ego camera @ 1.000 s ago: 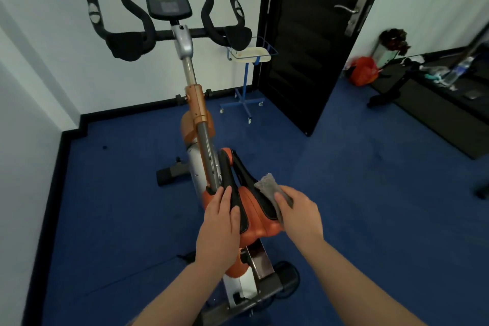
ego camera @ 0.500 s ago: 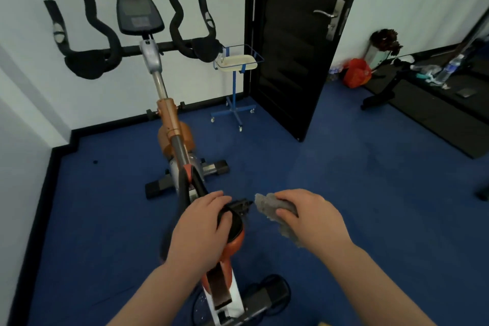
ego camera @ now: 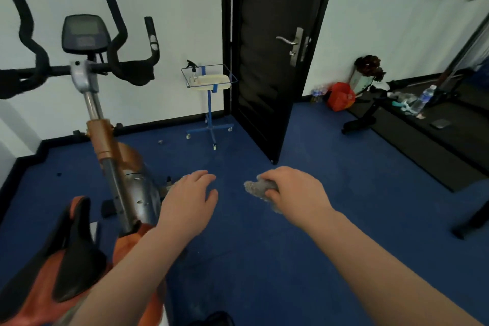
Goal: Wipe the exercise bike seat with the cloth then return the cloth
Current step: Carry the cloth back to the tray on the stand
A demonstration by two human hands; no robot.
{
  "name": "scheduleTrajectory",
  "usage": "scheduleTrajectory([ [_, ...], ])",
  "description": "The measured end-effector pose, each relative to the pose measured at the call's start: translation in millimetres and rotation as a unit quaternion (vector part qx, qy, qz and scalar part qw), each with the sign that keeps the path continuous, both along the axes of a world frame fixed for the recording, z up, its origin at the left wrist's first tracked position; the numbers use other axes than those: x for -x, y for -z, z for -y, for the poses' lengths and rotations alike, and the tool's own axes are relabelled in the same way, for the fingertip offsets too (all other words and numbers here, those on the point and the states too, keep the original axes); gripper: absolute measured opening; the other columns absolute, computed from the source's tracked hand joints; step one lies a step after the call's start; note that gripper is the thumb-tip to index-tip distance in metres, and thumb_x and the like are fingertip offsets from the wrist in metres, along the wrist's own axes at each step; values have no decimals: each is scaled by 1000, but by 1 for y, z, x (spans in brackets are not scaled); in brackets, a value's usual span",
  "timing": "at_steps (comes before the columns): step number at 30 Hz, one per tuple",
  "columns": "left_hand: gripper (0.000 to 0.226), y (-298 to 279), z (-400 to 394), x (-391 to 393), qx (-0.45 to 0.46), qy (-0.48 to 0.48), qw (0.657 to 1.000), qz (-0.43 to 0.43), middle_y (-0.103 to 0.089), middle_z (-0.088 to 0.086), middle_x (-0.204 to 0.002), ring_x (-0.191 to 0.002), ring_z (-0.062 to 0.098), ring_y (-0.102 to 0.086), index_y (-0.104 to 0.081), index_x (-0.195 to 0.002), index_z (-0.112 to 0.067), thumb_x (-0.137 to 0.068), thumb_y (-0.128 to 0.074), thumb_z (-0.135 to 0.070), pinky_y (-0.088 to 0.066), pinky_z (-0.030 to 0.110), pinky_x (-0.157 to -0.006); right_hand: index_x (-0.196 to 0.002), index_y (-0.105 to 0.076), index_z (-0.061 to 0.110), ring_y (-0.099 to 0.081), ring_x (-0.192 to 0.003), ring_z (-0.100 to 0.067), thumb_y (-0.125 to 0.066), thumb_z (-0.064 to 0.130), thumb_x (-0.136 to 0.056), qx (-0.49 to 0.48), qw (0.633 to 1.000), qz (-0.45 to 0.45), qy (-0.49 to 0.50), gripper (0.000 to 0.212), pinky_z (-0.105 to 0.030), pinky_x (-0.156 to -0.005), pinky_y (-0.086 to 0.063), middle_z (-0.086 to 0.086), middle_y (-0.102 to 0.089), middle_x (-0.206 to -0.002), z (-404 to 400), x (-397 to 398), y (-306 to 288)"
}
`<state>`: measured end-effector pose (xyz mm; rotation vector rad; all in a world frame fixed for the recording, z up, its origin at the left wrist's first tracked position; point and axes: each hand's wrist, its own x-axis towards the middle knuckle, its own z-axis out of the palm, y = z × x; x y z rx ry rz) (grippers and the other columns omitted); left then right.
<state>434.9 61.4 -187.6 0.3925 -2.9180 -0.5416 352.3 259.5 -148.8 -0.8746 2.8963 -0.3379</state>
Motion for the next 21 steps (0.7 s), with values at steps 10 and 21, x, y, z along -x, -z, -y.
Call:
scheduleTrajectory([
  [10, 39, -49, -18, 116, 27, -33, 997, -61, -47, -4, -140, -124, 18, -44, -51, -130, -20, -93, -42, -30, -32, 32, -102, -106, -61, 37, -58, -88, -14, -47, 24, -91, 64, 997, -47, -7, 25, -28, -59, -41, 12, -59, -103, 2, 114, -34],
  [21, 39, -68, 41, 246, 28, -73, 992, -102, -48, -6, -138, -124, 16, -42, -49, -131, -22, -94, -40, -32, -33, 31, -101, -112, -61, 40, -59, -92, -15, -49, 24, -90, 96, 990, -98, -28, 30, -30, -63, -44, 12, -62, -109, 59, 265, -47],
])
